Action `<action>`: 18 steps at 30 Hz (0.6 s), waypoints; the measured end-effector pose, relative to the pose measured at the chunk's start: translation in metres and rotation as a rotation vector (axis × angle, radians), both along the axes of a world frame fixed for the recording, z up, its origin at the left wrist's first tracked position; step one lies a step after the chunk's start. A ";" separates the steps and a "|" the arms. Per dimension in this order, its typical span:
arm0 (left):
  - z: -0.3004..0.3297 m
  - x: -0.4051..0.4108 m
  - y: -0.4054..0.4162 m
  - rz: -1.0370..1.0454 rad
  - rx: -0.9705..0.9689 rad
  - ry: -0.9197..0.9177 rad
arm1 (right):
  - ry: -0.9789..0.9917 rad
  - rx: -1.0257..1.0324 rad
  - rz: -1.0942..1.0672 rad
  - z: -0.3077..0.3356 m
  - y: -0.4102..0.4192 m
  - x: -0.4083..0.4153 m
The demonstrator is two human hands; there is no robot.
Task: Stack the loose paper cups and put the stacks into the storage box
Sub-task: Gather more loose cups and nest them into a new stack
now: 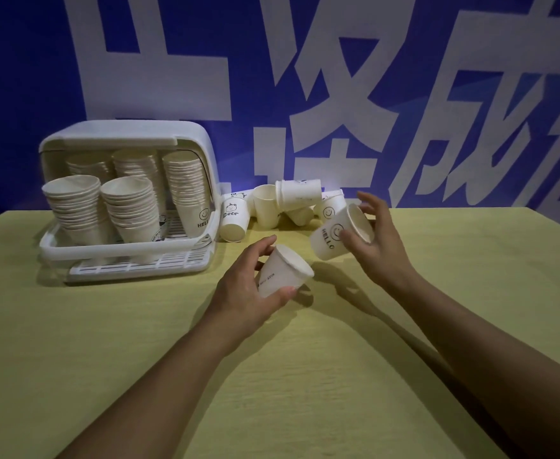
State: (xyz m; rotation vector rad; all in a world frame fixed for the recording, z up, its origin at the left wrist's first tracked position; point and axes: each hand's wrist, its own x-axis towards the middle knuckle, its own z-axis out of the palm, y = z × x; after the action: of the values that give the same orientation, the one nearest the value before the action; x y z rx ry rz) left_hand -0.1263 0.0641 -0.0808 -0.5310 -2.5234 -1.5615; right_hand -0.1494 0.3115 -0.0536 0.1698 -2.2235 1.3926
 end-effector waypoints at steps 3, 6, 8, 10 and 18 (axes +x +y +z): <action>-0.001 -0.002 0.001 -0.008 0.005 -0.011 | 0.021 -0.099 0.128 0.012 -0.030 0.014; -0.003 -0.002 0.001 0.019 0.022 -0.016 | -0.022 0.029 0.190 0.008 -0.053 0.018; -0.004 -0.005 -0.001 0.050 0.044 -0.034 | -0.041 0.093 0.194 0.004 -0.061 0.018; -0.003 -0.006 -0.004 0.057 0.061 -0.065 | -0.057 0.083 0.188 0.006 -0.062 0.016; -0.005 -0.009 -0.009 0.032 0.072 -0.090 | -0.129 0.285 0.240 0.021 -0.054 0.008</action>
State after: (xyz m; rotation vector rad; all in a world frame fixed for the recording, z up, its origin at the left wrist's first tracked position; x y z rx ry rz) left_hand -0.1355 0.0552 -0.0858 -0.4183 -2.5148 -1.6936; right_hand -0.1412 0.2578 -0.0324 0.4718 -2.5726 1.2262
